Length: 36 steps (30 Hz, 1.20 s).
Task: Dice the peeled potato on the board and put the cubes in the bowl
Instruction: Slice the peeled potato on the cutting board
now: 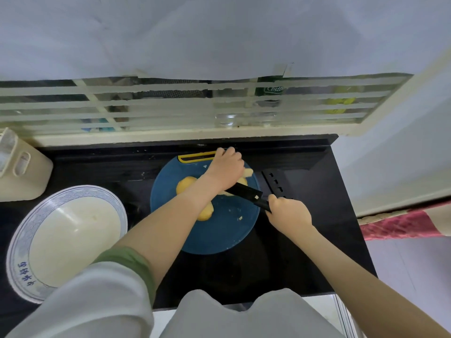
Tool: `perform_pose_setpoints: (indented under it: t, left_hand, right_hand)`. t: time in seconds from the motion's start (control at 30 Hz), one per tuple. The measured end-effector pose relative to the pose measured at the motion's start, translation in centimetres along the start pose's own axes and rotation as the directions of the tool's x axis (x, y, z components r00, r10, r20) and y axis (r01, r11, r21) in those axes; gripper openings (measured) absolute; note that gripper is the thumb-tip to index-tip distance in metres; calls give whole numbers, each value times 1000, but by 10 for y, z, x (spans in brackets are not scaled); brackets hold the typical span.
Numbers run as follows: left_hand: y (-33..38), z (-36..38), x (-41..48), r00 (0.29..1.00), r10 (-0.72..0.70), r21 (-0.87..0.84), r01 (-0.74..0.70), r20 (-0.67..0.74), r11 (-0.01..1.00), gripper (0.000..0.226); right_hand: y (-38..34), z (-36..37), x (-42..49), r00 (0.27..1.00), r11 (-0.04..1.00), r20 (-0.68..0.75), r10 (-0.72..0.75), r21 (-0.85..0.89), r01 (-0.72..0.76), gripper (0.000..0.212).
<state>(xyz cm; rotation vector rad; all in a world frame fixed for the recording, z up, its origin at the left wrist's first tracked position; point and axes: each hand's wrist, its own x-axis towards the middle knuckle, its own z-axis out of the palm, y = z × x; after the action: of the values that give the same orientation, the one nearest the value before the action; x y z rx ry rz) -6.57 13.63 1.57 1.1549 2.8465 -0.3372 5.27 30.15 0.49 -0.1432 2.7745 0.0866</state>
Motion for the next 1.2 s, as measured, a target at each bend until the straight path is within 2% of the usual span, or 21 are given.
perform_pose_setpoints:
  t: [0.07, 0.17, 0.27, 0.53, 0.67, 0.77, 0.83, 0.9, 0.97, 1.03, 1.07, 1.13, 1.2]
  left_hand:
    - [-7, -3, 3, 988, -157, -78, 156, -11, 985, 26]
    - [-14, 5, 2, 931, -365, -139, 361, 0, 922, 24]
    - [-14, 20, -4, 867, -495, -178, 497, 58, 849, 25]
    - [7, 50, -6, 895, -354, -265, 424, 271, 866, 27]
    - [7, 47, -9, 877, -419, -313, 476, 233, 822, 37]
    - [-2, 42, -20, 824, -541, -364, 562, 167, 743, 32]
    - [-15, 42, -35, 760, -630, -380, 636, 158, 672, 30]
    - [-29, 43, -58, 647, -745, -411, 731, 164, 545, 31]
    - [-38, 45, -77, 503, -831, -480, 805, 238, 350, 37]
    - [-45, 48, -100, 401, -827, -546, 826, 394, 141, 56]
    - [-45, 51, -109, 393, -778, -561, 825, 489, 65, 69]
    - [-44, 57, -121, 428, -616, -569, 821, 662, -40, 93]
    - [-35, 54, -125, 469, -480, -587, 800, 741, -126, 115]
  right_hand:
    - [5, 2, 1, 998, 998, 12, 54, 30, -54, 21]
    - [12, 4, 2, 985, 980, 47, 167, 104, -171, 21]
    - [20, 5, 2, 960, 943, 61, 272, 182, -279, 23]
    - [25, 3, 2, 921, 864, 104, 376, 320, -389, 21]
    - [16, -2, 3, 910, 808, 135, 393, 422, -411, 21]
    - [1, -6, 4, 913, 746, 141, 383, 535, -396, 24]
    - [-12, -10, 6, 921, 669, 160, 354, 645, -369, 28]
    - [-31, -13, 9, 942, 627, 169, 289, 710, -320, 28]
    - [-46, -15, 11, 954, 631, 174, 242, 719, -291, 25]
    - [-64, -16, 13, 960, 622, 185, 209, 733, -276, 25]
    - [-71, -15, 14, 960, 607, 196, 199, 745, -278, 24]
    - [-83, -14, 14, 954, 560, 227, 193, 773, -298, 23]
    - [-90, -13, 14, 946, 517, 252, 201, 793, -321, 27]
